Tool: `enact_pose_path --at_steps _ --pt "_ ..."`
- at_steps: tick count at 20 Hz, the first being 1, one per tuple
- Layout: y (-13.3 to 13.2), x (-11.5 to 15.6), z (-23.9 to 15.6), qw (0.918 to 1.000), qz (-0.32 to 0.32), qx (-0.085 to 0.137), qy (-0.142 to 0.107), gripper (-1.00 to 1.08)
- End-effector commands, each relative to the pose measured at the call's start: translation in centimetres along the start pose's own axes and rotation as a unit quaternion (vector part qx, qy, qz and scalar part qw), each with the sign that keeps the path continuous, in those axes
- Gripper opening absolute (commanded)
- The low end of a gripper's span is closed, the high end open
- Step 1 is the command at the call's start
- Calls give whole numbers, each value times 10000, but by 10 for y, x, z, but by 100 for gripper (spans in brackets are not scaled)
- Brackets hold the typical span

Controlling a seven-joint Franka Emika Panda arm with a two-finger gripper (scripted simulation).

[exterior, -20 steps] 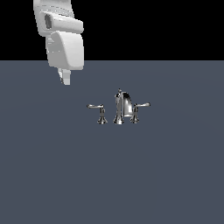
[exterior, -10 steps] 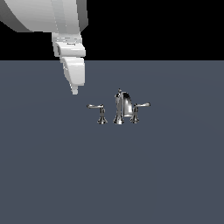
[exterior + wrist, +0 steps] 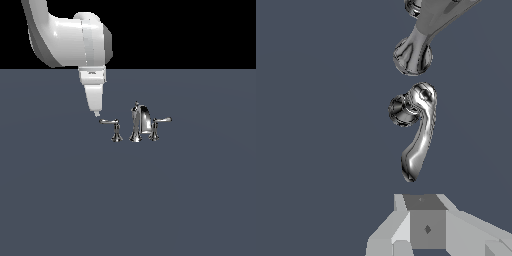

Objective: Turn on the faucet by rotating a designated handle.

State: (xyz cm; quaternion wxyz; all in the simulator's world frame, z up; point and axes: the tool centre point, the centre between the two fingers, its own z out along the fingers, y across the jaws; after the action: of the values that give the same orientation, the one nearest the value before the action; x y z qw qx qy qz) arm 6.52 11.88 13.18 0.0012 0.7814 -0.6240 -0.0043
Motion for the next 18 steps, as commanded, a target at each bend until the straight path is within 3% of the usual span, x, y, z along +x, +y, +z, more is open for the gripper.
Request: enact_pose_path --at_steps 1,9,18 --pt "-12 9 11 9997 259 14 16 -100" --pt "-34 30 31 9969 782 33 29 -100" --pt "-40 36 36 9958 917 39 27 -100"
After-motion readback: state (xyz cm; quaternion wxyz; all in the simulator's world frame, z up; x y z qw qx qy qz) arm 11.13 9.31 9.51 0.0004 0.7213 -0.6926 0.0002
